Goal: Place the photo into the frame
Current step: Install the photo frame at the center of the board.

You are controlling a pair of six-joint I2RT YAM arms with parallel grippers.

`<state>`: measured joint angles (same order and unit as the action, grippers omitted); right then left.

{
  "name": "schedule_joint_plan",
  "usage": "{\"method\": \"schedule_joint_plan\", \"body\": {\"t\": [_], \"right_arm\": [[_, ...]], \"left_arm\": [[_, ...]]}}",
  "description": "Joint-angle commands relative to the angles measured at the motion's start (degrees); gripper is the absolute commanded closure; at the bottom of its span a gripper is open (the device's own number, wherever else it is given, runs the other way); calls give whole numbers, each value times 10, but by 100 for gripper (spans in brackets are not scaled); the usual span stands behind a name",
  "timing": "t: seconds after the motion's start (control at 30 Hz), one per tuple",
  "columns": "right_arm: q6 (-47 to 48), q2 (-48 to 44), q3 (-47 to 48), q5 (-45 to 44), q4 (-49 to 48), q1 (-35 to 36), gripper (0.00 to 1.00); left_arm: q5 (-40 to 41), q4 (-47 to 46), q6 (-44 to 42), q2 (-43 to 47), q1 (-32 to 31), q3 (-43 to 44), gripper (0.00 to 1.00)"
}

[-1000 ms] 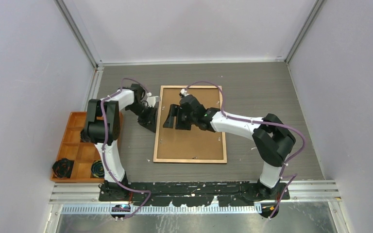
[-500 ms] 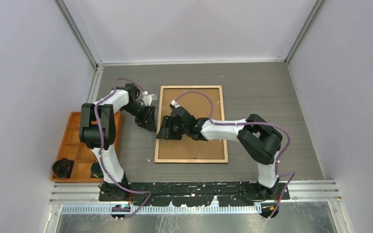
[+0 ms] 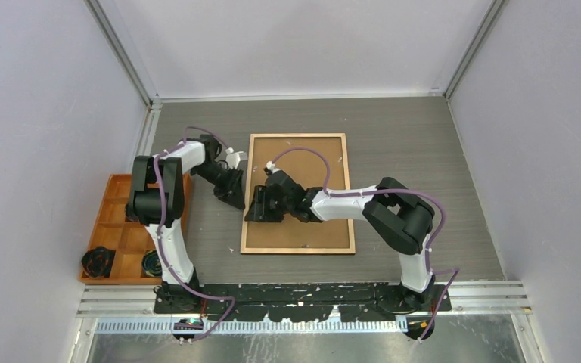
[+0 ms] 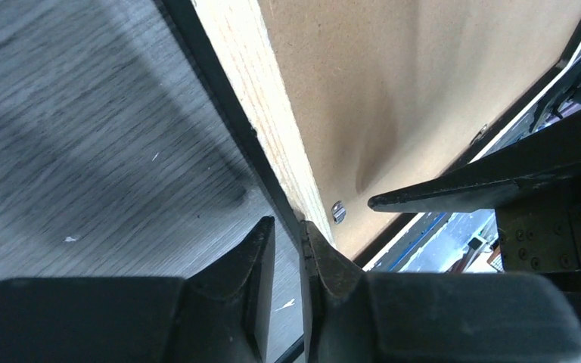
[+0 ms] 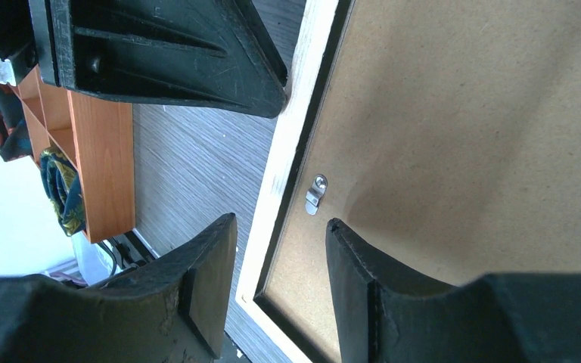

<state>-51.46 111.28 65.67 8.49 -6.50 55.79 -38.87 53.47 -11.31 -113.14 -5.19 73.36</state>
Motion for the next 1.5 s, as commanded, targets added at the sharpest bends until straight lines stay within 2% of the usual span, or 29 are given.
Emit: {"method": "schedule_joint_plan", "body": {"t": [0.0, 0.17, 1.07, 1.47], "right_arm": [[-8, 7, -2, -4, -39, 2, 48], [-9, 20, 9, 3, -39, 2, 52], [-27, 51, 28, 13, -47, 1, 59], [-31, 27, 14, 22, -60, -7, 60]], "left_arm": [[-4, -15, 4, -3, -2, -1, 81], [-5, -17, 7, -3, -3, 0, 83], [3, -28, 9, -3, -15, -7, 86], [3, -21, 6, -2, -15, -3, 86]]}}
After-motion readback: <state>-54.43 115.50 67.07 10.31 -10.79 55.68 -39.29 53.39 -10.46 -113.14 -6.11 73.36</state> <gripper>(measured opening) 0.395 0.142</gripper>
